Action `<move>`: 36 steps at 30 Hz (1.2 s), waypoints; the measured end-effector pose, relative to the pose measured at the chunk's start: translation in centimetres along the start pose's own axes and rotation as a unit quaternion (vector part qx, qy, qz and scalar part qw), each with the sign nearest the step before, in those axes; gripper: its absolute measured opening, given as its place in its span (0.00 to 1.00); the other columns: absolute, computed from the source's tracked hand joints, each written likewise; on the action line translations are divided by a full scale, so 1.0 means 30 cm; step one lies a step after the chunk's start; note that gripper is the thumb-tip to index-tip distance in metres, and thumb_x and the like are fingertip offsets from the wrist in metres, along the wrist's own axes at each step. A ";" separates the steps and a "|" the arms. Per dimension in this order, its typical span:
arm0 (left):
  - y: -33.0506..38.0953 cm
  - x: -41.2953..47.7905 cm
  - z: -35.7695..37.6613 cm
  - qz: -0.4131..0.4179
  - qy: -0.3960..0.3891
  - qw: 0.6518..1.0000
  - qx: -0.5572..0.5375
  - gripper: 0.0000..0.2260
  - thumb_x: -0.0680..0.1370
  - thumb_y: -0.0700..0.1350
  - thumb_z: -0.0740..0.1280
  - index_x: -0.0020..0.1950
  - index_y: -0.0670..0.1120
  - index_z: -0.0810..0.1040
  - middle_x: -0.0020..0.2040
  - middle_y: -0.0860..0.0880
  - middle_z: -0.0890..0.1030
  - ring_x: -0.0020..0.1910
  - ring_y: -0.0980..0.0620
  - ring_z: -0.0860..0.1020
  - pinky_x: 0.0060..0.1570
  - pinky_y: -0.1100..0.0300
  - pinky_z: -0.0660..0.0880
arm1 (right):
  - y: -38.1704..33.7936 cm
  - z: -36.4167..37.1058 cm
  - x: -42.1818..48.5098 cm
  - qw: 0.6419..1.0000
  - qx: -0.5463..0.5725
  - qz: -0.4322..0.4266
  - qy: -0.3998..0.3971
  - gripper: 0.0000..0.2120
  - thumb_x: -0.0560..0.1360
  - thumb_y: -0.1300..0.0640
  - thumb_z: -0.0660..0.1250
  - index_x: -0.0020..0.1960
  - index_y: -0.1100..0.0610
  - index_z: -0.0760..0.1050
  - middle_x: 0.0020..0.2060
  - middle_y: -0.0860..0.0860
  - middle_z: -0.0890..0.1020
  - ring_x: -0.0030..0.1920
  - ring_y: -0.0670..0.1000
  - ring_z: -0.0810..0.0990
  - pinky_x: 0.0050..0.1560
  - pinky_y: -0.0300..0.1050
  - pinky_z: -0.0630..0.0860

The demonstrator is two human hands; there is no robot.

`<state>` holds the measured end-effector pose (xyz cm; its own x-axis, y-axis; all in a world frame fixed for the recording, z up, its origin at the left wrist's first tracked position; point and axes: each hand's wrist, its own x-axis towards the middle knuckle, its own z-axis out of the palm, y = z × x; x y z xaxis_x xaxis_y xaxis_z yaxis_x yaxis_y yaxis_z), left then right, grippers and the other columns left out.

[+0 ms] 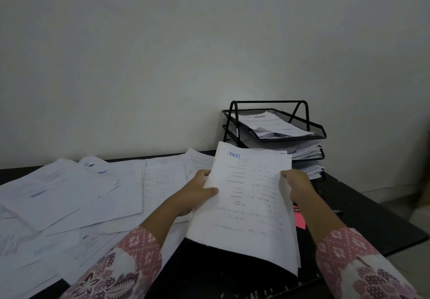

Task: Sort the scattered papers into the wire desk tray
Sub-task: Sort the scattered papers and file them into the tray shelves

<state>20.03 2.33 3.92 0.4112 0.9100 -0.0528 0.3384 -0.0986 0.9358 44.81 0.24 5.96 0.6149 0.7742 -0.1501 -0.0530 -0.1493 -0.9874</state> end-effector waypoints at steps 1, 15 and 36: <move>0.004 0.008 0.013 -0.004 -0.009 1.000 -0.005 0.23 0.79 0.42 0.63 0.71 0.48 0.58 0.60 0.47 0.71 0.58 0.47 0.75 0.57 0.53 0.75 | -0.001 -0.019 0.019 1.000 -0.002 0.000 0.006 0.19 0.78 0.67 0.58 0.68 0.72 0.64 0.68 0.66 0.66 0.69 0.62 0.65 0.68 0.54 0.63; 0.062 0.120 0.135 -0.018 -0.013 0.999 -0.042 0.23 0.78 0.36 0.62 0.71 0.45 0.61 0.62 0.47 0.71 0.51 0.51 0.75 0.37 0.62 0.78 | -0.037 -0.188 0.120 0.998 0.054 0.023 -0.024 0.13 0.77 0.64 0.62 0.60 0.68 0.72 0.51 0.60 0.78 0.43 0.57 0.75 0.43 0.49 0.73; 0.121 0.252 0.341 -0.013 0.053 0.953 -0.298 0.14 0.81 0.47 0.59 0.64 0.44 0.66 0.59 0.45 0.75 0.51 0.48 0.78 0.43 0.53 0.81 | 0.119 -0.190 0.075 0.916 0.385 -0.042 -0.106 0.13 0.75 0.71 0.59 0.57 0.62 0.73 0.55 0.58 0.79 0.50 0.54 0.80 0.42 0.43 0.82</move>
<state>33.01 4.73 3.35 0.3104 0.9478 -0.0726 -0.2073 0.1420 0.9679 50.49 -2.05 2.39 0.4808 0.8768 0.0023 -0.6013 0.3317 -0.7269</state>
